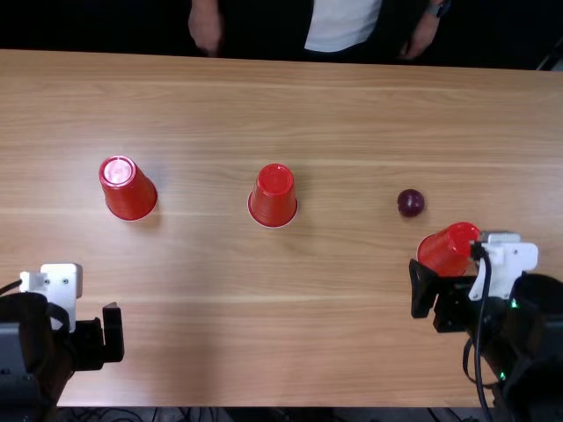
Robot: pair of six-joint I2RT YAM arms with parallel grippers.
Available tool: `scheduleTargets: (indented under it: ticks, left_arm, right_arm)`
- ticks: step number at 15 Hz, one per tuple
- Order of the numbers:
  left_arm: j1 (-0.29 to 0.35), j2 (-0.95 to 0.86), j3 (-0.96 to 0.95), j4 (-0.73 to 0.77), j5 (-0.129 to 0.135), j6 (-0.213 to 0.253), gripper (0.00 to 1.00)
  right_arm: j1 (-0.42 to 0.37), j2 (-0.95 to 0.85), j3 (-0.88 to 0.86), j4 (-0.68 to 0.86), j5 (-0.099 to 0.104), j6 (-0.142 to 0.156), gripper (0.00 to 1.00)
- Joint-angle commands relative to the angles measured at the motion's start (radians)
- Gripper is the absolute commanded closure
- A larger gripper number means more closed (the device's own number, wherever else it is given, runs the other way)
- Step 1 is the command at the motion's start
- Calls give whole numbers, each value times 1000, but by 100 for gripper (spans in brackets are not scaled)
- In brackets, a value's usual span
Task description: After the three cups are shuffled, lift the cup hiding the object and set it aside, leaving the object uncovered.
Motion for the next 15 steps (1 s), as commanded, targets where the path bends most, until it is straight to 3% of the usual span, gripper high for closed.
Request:
scheduleTargets:
  ticks: [1, 5, 9, 11, 13, 15]
  left_arm:
    - [5, -51, -59, 22, 4, -10, 0]
    - [10, -341, -299, 116, -7, -22, 0]
    - [11, -565, -439, 182, -16, -37, 0]
    - [54, -703, -508, 249, -27, -57, 0]
    - [99, -749, -559, 258, -12, -56, 0]
    - [104, -749, -566, 260, -9, -56, 0]
  right_arm:
    - [-2, -91, -65, 0, 12, 37, 0]
    - [-14, -357, -266, 11, 16, 37, 0]
    - [-75, -628, -410, 22, 18, 22, 0]
    - [-94, -773, -490, 16, 18, 18, 0]
    - [-98, -803, -510, 1, 18, 18, 0]
    - [-112, -803, -509, 11, 18, 20, 0]
